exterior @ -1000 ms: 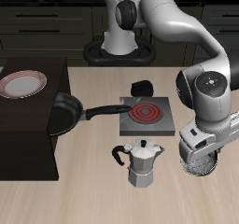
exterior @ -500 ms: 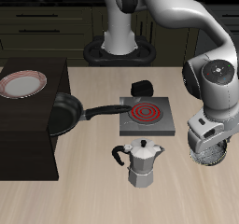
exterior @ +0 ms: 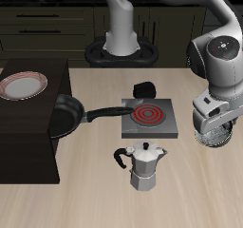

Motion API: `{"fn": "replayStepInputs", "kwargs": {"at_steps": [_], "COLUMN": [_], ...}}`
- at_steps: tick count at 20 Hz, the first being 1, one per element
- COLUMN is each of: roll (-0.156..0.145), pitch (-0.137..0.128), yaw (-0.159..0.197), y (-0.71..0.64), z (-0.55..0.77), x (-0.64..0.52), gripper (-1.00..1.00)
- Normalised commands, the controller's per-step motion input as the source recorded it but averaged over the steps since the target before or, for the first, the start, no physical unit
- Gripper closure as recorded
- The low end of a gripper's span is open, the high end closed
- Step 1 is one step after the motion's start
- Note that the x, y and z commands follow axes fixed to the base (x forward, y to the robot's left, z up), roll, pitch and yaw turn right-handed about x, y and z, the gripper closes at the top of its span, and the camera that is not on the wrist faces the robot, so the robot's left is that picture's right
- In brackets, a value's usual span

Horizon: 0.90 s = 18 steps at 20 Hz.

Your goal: Place the bowl on the plate

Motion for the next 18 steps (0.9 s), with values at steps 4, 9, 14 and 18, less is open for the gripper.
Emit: {"fn": "replayStepInputs", "kwargs": {"at_steps": [4, 9, 14, 18], "roll": [-0.013, -0.06, -0.03, -0.034], "pitch": [-0.032, -0.038, -0.013, -0.006], "yaw": [-0.02, 0.023, 0.019, 0.015], "y": [-0.11, -0.22, -0.2, -0.33], "z": [0.33, 0.47, 0.33, 0.39], "x": [-0.21, -0.26, -0.18, -0.28], "gripper": [1.0, 1.0, 1.0, 1.0]}}
